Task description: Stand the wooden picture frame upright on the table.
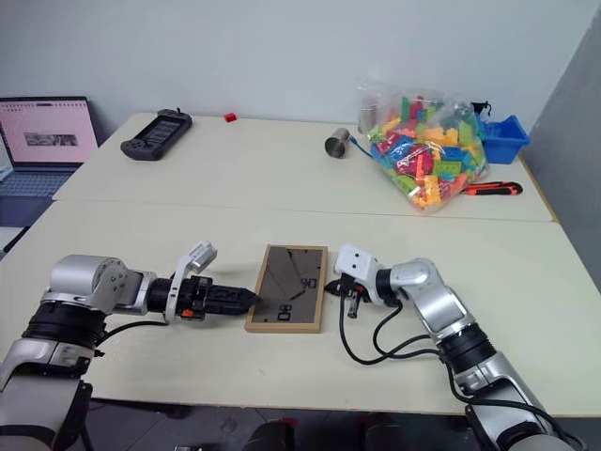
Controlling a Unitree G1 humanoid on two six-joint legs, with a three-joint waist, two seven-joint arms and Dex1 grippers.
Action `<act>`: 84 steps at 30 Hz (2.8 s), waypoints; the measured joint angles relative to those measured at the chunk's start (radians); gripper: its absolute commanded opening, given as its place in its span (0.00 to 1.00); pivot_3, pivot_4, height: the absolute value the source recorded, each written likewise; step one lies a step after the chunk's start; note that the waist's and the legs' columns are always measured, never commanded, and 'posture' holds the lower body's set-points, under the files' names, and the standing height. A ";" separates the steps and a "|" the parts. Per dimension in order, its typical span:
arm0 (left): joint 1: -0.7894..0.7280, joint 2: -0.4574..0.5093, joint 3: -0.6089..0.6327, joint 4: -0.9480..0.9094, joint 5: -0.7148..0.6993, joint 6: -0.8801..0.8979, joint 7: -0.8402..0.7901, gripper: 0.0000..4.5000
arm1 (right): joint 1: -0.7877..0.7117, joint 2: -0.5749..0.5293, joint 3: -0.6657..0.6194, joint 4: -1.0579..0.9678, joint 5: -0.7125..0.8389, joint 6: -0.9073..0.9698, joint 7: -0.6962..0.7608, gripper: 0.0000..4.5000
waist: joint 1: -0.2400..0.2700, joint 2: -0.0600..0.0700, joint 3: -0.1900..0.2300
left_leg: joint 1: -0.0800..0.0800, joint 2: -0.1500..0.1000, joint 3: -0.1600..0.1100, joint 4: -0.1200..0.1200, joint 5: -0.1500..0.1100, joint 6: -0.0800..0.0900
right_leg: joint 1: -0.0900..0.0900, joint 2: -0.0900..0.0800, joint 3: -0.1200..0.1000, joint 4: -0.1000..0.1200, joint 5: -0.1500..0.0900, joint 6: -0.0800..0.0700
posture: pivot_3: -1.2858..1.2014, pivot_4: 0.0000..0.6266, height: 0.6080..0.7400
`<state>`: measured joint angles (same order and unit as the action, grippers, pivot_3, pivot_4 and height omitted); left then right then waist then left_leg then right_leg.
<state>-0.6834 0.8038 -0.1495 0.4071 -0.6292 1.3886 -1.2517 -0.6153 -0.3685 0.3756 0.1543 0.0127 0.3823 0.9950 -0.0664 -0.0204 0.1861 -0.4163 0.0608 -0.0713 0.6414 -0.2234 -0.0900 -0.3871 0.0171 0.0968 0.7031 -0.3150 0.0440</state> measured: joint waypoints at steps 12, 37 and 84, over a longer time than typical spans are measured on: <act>0.003 -0.006 -0.001 -0.022 -0.007 0.009 -0.006 0.98 | -0.044 0.084 0.023 0.061 -0.014 0.000 -0.046 0.00 | 0.007 0.000 0.000 | 0.000 0.000 0.000 0.000 0.000 0.000 | 0.000 0.000 0.000 0.000 0.000 0.000 | 0.52 0.24 1.00; 0.046 -0.041 0.032 -0.057 -0.072 0.043 0.037 0.29 | -0.055 0.100 0.018 0.085 -0.030 0.000 -0.063 0.00 | 0.006 0.000 0.000 | 0.000 0.001 0.000 -0.001 0.000 0.000 | -0.001 0.000 0.000 0.001 0.000 -0.001 | 0.52 0.24 1.00; -0.050 -0.067 0.131 -0.167 -0.027 -0.245 0.120 0.29 | -0.436 0.106 -0.228 0.168 0.363 0.356 0.043 0.94 | 0.005 0.002 0.002 | -0.002 0.001 0.000 -0.002 0.000 0.000 | -0.003 0.000 -0.001 0.000 0.000 -0.001 | 0.52 0.24 1.00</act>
<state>-0.7332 0.7368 -0.0189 0.2397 -0.6561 1.1431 -1.1317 -1.0512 -0.2622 0.1478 0.3228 0.3760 0.7386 1.0376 -0.0610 -0.0186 0.1878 -0.4185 0.0615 -0.0717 0.6392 -0.2234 -0.0900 -0.3899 0.0173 0.0959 0.7026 -0.3154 0.0430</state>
